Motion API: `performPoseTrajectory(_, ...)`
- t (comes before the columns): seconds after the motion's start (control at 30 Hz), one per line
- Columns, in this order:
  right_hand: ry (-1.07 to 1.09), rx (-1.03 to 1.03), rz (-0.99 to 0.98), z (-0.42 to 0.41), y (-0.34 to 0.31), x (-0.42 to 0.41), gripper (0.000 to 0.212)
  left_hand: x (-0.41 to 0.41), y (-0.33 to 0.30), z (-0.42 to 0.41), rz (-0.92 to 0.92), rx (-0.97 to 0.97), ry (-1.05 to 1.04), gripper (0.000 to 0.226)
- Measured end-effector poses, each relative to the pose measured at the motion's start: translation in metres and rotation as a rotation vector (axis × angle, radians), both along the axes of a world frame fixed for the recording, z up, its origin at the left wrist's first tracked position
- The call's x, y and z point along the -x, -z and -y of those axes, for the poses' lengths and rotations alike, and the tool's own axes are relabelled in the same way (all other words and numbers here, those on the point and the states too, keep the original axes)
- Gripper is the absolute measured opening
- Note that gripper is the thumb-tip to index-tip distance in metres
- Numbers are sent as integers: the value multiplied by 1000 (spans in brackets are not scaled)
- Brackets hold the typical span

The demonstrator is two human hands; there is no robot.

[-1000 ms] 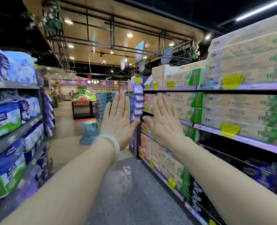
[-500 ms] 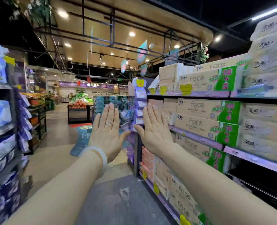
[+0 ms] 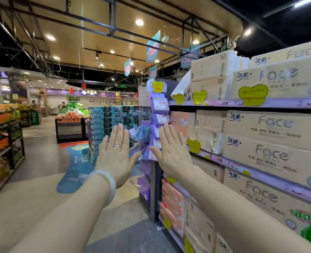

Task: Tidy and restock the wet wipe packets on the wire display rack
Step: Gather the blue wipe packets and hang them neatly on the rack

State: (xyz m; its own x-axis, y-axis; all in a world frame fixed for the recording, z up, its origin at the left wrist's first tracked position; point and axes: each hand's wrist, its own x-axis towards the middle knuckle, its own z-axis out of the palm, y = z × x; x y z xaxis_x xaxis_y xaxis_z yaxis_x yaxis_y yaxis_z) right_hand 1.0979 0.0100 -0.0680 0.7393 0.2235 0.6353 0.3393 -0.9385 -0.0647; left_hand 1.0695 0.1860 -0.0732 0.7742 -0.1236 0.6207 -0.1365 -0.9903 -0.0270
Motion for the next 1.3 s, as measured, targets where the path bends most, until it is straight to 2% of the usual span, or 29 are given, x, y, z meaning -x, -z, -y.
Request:
performPoseTrajectory(0.33, 11, -11, -91, -88, 26, -339, 72, -328, 25, -87, -83, -50, -1, 73)
performPoseTrajectory(0.5, -39, 22, -161, -151, 63, -488, 72, -483, 49, -145, -132, -44, -3, 78)
performPoseTrajectory(0.73, 29, -33, -211, -215, 104, -703, 72, -719, 85, -206, -218, -75, 81, 78)
performPoseTrajectory(0.9, 153, -46, -290, -221, 103, -844, 74, -880, 91, -219, -311, -47, 188, 77)
performPoseTrajectory(1.0, 235, -63, -330, -214, 109, -915, 85, -966, 103, -216, -346, -72, 260, 77)
performPoseTrajectory(1.13, 279, -102, -328, -204, 123, -1018, 73, -1075, 123, -205, -382, -80, 353, 77)
performPoseTrajectory(1.3, 347, -146, -294, -202, 131, -1142, 76, -1205, 126, -193, -395, -99, 416, 78)
